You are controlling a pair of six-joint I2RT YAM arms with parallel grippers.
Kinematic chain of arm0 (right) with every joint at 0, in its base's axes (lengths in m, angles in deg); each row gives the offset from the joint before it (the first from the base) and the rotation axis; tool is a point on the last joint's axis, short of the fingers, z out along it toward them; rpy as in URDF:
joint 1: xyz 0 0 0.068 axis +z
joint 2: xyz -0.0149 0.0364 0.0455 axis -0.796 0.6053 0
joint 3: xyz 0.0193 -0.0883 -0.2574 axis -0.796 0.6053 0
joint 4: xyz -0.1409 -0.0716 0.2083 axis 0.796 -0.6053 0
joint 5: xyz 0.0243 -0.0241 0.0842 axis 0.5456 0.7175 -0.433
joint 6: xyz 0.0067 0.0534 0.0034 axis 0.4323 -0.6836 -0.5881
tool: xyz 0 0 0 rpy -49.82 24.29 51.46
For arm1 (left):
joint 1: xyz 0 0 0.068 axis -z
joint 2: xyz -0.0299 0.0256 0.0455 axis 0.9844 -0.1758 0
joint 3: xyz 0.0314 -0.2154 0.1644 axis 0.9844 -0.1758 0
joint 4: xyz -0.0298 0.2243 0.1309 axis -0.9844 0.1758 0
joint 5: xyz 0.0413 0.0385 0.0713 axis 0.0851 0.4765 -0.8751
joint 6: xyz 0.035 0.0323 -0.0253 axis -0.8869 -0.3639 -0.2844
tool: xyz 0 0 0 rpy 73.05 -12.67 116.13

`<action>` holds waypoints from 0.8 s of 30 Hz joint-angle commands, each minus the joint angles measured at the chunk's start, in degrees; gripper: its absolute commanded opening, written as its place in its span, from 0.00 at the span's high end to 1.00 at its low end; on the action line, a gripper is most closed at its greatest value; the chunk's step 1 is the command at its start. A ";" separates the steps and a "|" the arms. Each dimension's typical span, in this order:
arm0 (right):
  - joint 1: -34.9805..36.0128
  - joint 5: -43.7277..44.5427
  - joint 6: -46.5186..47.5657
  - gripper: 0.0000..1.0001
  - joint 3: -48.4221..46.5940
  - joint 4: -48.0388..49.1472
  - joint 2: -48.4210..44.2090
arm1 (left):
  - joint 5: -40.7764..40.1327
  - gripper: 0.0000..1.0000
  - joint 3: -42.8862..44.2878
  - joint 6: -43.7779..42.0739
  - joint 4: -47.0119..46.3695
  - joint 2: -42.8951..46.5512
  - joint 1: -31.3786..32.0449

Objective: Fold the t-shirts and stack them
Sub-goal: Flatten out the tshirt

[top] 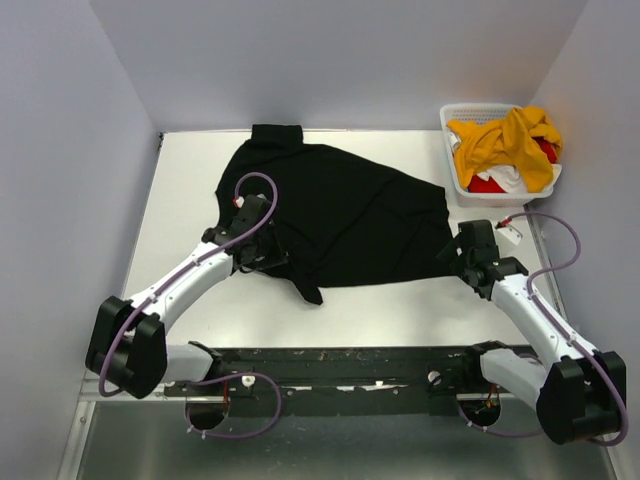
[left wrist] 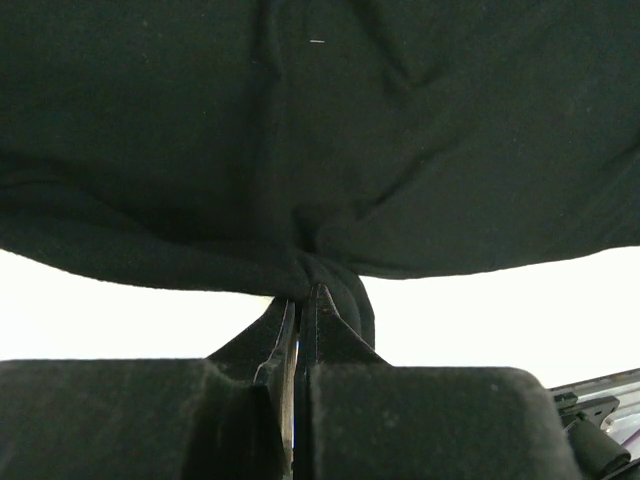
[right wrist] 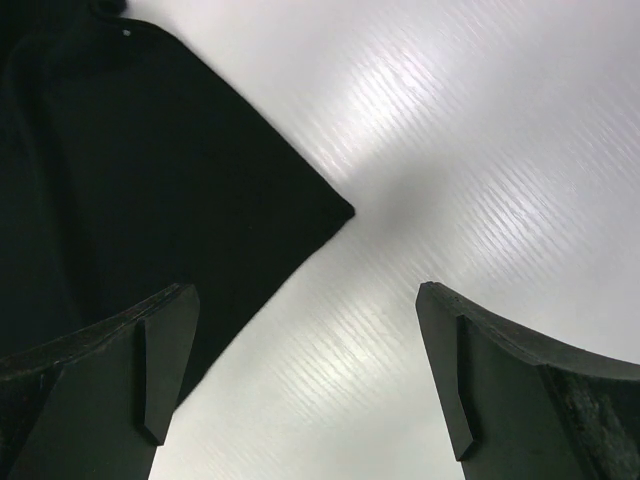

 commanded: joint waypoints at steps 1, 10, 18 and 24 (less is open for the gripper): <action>-0.27 4.07 -5.80 0.00 3.80 -4.19 -2.76 | -1.01 1.00 -3.34 -2.72 -1.39 5.70 -0.20; -0.18 3.19 -5.57 0.24 5.82 3.85 4.08 | -3.44 1.00 -8.57 -4.62 -2.42 10.75 -0.20; -0.14 -0.61 -3.83 0.37 3.39 14.14 14.73 | -7.82 1.00 -11.48 -4.18 -0.98 15.65 -0.22; -0.17 -5.92 -1.81 0.48 3.94 20.00 18.11 | -9.88 1.00 -13.22 -3.41 -1.67 18.20 -0.36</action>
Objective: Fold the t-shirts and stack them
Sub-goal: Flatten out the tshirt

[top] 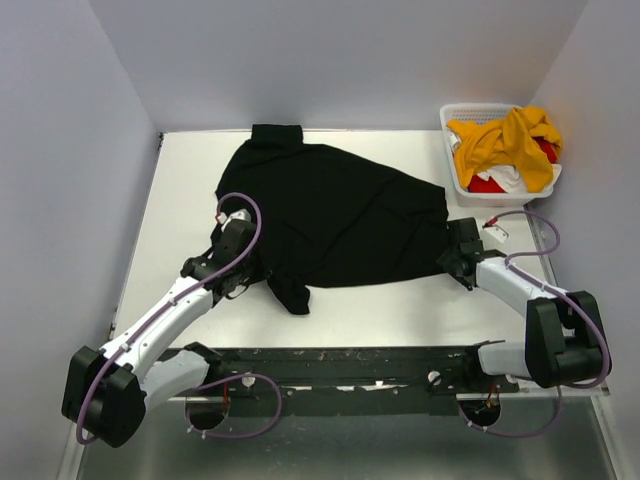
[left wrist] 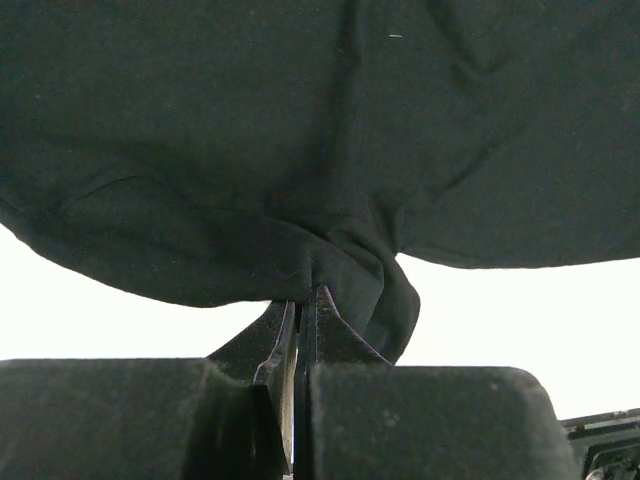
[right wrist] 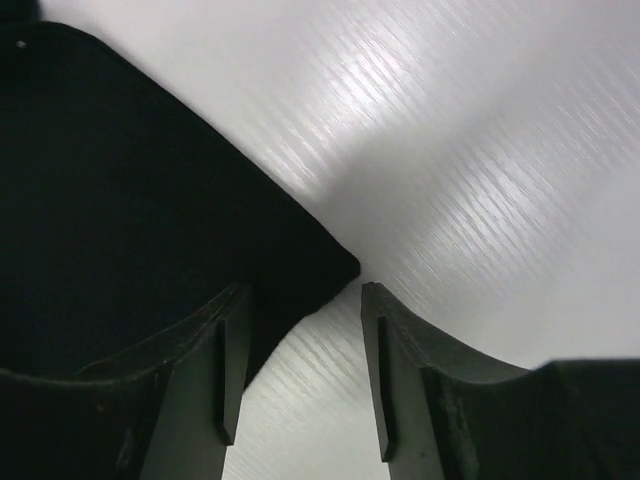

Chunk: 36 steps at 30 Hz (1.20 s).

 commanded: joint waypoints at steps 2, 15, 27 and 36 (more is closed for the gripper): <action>-0.07 -5.59 0.08 0.52 0.24 7.76 4.83 | -3.54 1.00 -1.37 0.13 -1.40 1.77 -0.37; 0.03 -4.38 5.30 0.99 -4.62 12.22 -0.54 | -5.90 1.00 2.60 0.03 -0.87 9.34 -0.97; -0.04 -4.08 9.25 0.99 -22.02 3.93 -26.07 | -8.93 1.00 27.78 -4.08 9.68 22.61 -1.43; -0.02 -4.03 14.68 0.99 -46.43 -4.97 -30.76 | -6.59 1.00 53.96 -11.60 11.23 25.20 -1.43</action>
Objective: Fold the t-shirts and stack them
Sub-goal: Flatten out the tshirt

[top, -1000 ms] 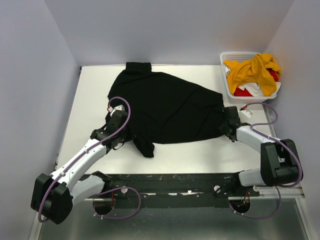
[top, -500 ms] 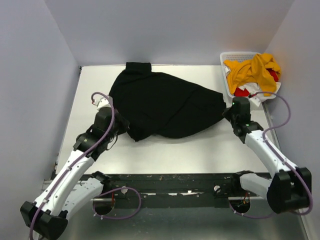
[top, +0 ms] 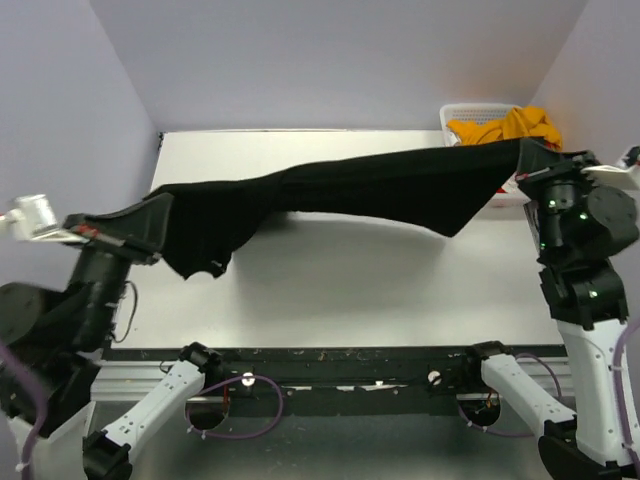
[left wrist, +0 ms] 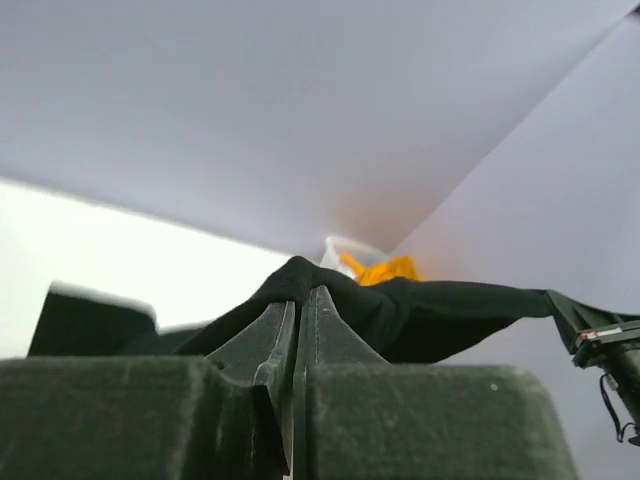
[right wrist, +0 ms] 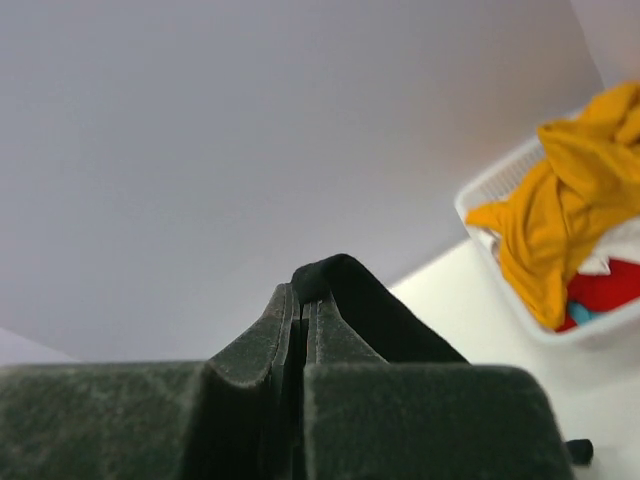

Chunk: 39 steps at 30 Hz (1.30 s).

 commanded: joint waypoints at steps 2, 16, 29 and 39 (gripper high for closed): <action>0.13 -0.35 4.53 0.99 -12.95 -6.58 -2.81 | 4.46 1.00 15.37 -6.84 1.37 0.28 -0.32; 0.12 0.15 7.28 0.99 -25.34 -13.91 -7.51 | 15.78 1.00 38.77 -9.55 4.25 -6.01 -0.66; 0.11 10.19 6.48 0.99 -4.29 -4.02 1.14 | -18.14 1.00 12.05 -20.38 -7.05 -16.42 -0.96; 0.08 10.95 3.75 0.99 18.23 16.06 21.82 | -0.44 1.00 -1.05 -15.97 -16.19 -45.95 -15.72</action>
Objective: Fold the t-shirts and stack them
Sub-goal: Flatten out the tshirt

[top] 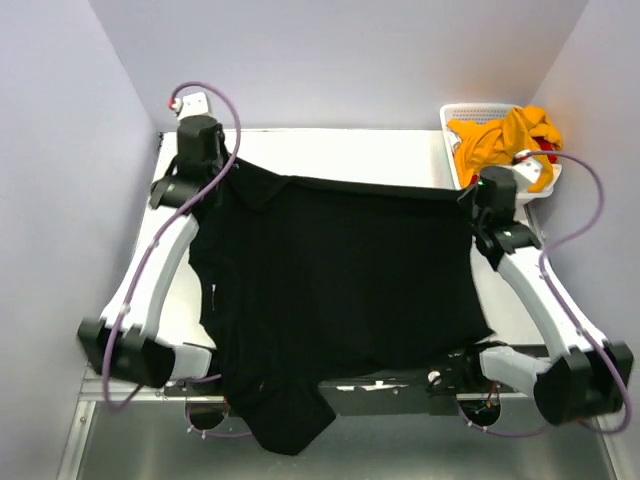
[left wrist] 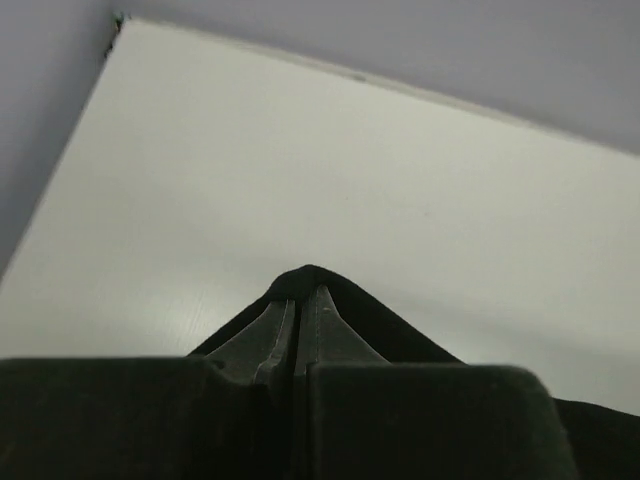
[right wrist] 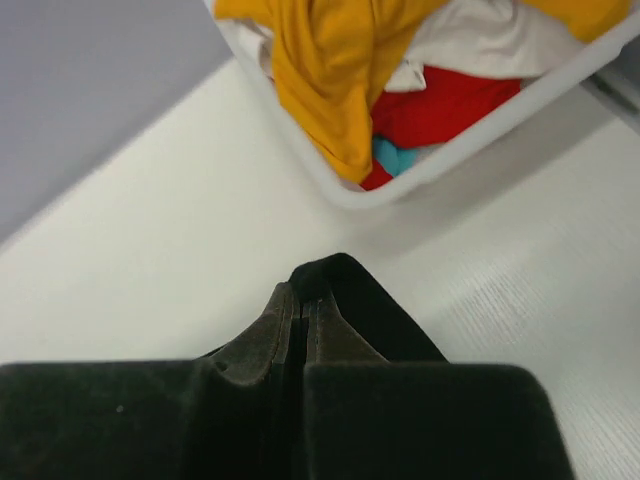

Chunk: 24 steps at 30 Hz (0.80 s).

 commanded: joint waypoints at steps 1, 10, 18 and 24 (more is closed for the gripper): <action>-0.03 3.46 -0.17 0.99 2.55 12.38 11.28 | 10.40 1.00 3.51 0.67 -3.21 -16.43 -5.31; -0.03 2.11 4.46 0.99 -7.18 22.12 36.33 | 20.12 1.00 37.37 0.70 12.25 -52.87 -9.35; -0.07 4.46 6.97 0.99 -16.07 22.73 46.04 | 26.41 1.00 48.15 1.63 10.61 -63.03 -11.97; -0.04 3.46 7.11 0.99 -19.12 22.71 49.32 | 35.00 1.00 53.46 5.04 7.54 -68.26 -13.39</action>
